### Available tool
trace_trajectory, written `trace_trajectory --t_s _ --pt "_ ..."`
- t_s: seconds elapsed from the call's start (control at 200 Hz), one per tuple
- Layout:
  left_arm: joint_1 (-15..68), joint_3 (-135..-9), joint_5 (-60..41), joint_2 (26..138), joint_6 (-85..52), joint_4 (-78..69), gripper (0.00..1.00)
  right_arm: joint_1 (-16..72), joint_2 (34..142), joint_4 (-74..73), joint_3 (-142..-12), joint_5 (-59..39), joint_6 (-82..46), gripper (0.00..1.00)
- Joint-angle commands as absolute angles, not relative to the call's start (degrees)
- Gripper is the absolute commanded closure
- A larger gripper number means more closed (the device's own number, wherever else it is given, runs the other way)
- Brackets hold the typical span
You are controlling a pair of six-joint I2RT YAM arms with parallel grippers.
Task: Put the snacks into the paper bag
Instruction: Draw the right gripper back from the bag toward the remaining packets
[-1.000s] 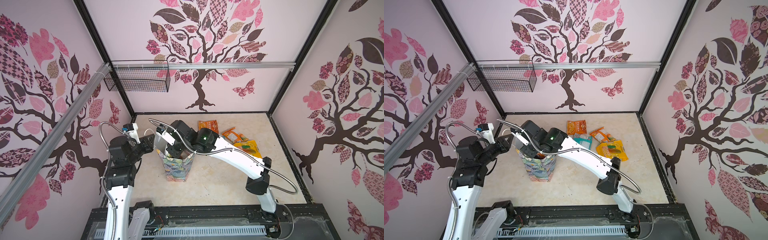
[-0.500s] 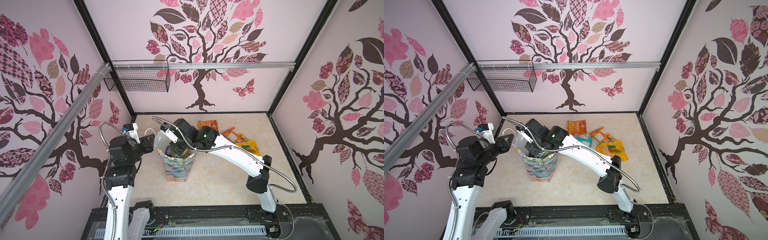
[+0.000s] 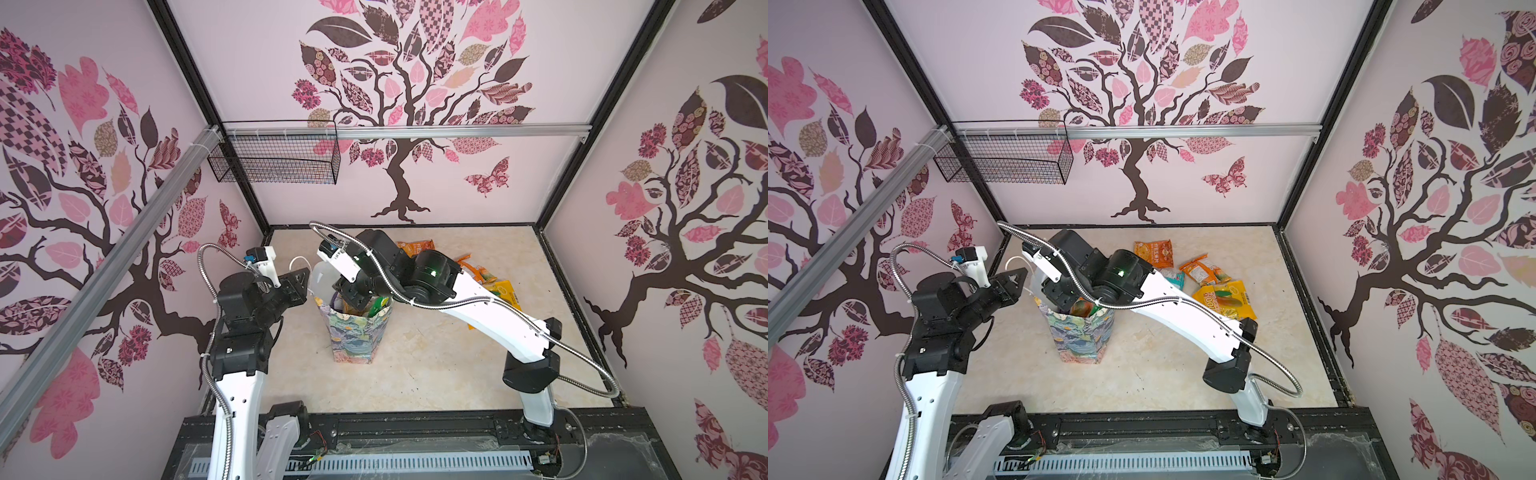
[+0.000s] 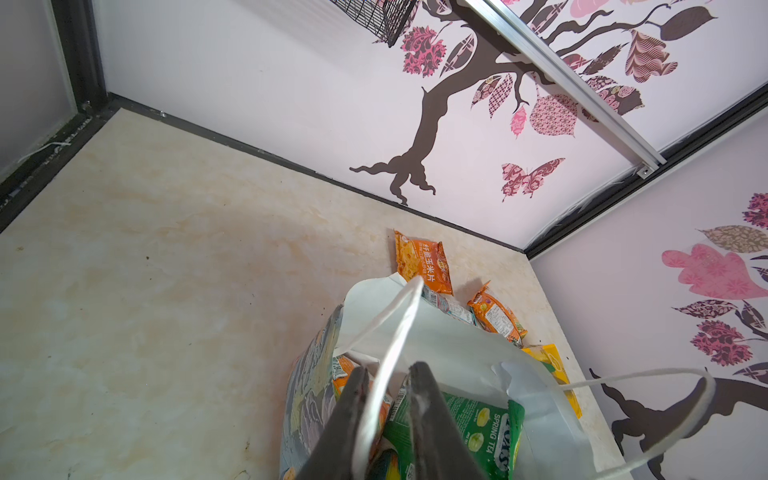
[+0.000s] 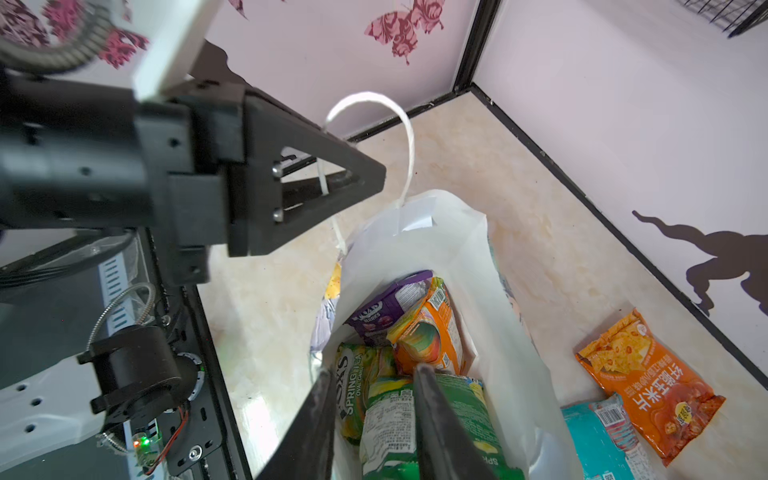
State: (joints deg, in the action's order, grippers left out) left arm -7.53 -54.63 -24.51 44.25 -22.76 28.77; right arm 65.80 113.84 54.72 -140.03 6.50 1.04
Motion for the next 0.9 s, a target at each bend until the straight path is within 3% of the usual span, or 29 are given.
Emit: trace_trajectory --t_s 0.0,0.1,0.505,0.615,0.805,0.895 --pt "-7.9 -53.2 -24.6 43.8 -22.9 27.2 0.78 65.6 107.8 53.1 -138.5 9.3 -0.4 0.65" --pt "-7.9 -53.1 -25.2 43.8 -23.0 26.9 0.77 65.6 102.4 49.1 -131.4 11.9 -2.2 0.59" --pt "-7.7 -53.4 -27.6 43.6 -22.7 26.8 0.73 61.8 70.2 30.3 -92.8 25.1 -10.4 0.53" --pt "-7.7 -52.9 -28.1 42.7 -22.2 28.2 0.72 61.3 58.9 22.9 -76.3 30.4 -16.1 0.49" --pt "-7.6 -50.6 -29.1 40.5 -22.1 29.2 0.61 61.1 40.2 10.9 -44.3 36.5 -28.4 0.45" --pt "-7.4 -49.2 -30.5 40.4 -23.0 28.9 0.59 56.6 40.3 13.9 -41.9 36.2 -27.4 0.4"
